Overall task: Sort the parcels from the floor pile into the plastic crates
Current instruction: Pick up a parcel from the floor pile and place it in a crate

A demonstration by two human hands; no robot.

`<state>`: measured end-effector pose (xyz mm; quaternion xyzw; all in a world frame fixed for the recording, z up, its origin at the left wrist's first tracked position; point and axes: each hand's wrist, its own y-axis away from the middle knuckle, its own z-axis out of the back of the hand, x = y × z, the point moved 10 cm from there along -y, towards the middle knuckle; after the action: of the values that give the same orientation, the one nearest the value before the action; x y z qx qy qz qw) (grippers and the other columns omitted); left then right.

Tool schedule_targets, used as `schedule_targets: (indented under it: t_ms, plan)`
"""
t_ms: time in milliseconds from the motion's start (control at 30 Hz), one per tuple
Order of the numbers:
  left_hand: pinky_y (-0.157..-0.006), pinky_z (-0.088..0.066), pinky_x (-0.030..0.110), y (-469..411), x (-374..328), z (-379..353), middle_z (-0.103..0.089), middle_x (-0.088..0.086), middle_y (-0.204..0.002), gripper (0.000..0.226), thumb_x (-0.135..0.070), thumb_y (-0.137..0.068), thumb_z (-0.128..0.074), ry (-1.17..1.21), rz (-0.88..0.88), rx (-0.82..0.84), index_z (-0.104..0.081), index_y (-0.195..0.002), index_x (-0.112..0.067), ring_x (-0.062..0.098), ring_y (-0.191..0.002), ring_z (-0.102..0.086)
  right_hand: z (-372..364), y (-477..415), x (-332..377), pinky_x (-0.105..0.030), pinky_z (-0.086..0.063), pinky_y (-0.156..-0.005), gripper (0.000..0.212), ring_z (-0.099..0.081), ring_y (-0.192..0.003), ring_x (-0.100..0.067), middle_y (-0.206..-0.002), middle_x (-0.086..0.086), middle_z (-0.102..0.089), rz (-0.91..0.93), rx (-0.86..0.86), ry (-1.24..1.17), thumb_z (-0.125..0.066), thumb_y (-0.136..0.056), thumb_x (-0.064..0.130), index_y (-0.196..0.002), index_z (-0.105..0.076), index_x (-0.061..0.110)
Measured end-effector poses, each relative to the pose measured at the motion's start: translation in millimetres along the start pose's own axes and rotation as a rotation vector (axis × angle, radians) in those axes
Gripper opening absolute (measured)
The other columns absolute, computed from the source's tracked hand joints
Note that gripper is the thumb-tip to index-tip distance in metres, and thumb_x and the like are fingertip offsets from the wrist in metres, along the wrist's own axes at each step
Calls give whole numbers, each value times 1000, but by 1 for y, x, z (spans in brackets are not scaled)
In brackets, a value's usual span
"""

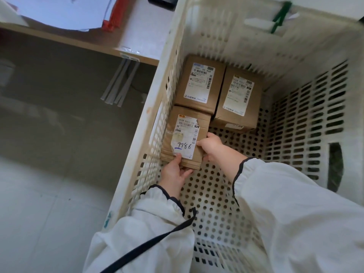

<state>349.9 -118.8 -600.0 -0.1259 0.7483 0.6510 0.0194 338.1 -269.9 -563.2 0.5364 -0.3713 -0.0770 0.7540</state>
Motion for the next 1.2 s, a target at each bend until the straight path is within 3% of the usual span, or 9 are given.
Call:
schedule_targets:
  t_ms: [200,333,433,533,667,833,933,1067,1200]
  plan:
    - [-91,-51,45,6,3,4,-61,15,-126,36,-26,-94,-58,-76,-31,-23,-56,-124,-8,31,-116,-58,3,2,-3,-38,-50,-73,33,-61,-95,-27,-116,-9,-64,0,25,26,-56,-91,3,-122,-55,12]
    - [-84,-55,51,30,10,2,-46,14,-141,56,-42,-90,-59,-326,27,-25,-44,-137,-16,40,-124,-48,19,24,11,-30,-44,-84,62,-54,-117,-26,-138,-10,-50,104,-68,229,-59,-91,16,-146,-30,10]
    - [-82,-55,52,63,12,-1,-43,18,-140,64,-43,-89,-61,-578,69,-14,-38,-141,-14,39,-105,-56,34,53,30,-28,-43,-83,65,-53,-118,-26,-142,-12,-44,146,-107,371,-54,-94,19,-150,-22,10]
    - [-67,-55,40,105,-15,-21,-53,15,-124,56,-36,-91,-61,-862,-48,-3,-44,-136,-9,28,-88,-57,43,88,57,-30,-42,-86,61,-50,-121,-28,-141,-13,-45,169,-76,438,-52,-94,17,-148,-26,9]
    - [-85,-50,39,166,-75,-69,-54,6,-102,35,-24,-91,-59,-986,-285,52,-52,-121,-8,24,-95,-54,48,143,100,-39,-44,-85,56,-50,-118,-30,-136,-14,-46,197,-10,512,-56,-93,23,-143,-33,11]
    - [-56,-41,25,260,-134,-99,-56,9,-84,13,-6,-93,-46,-1149,-490,140,-58,-98,-6,17,-68,-53,45,213,144,-40,-44,-87,47,-52,-101,-26,-135,-11,-51,293,105,606,-58,-93,27,-135,-45,12]
    - [-68,-47,31,302,-162,-84,-64,12,-108,19,-11,-90,-55,-1218,-610,169,-61,-108,-8,23,-88,-62,34,253,168,-41,-49,-88,45,-58,-111,-31,-130,-9,-55,372,134,724,-58,-93,32,-131,-50,11]
    - [-94,-46,44,341,-189,-45,-63,9,-109,17,-12,-93,-55,-1103,-685,129,-61,-110,-11,27,-102,-61,-3,294,185,-45,-48,-93,46,-58,-111,-31,-130,-9,-57,484,148,805,-58,-92,34,-132,-48,12]
    - [-89,-51,41,363,-199,7,-63,7,-116,32,-18,-93,-57,-1067,-717,35,-55,-124,-13,24,-101,-64,-53,322,168,-50,-41,-104,58,-53,-121,-33,-138,-7,-52,436,369,901,-57,-91,41,-141,-39,16]
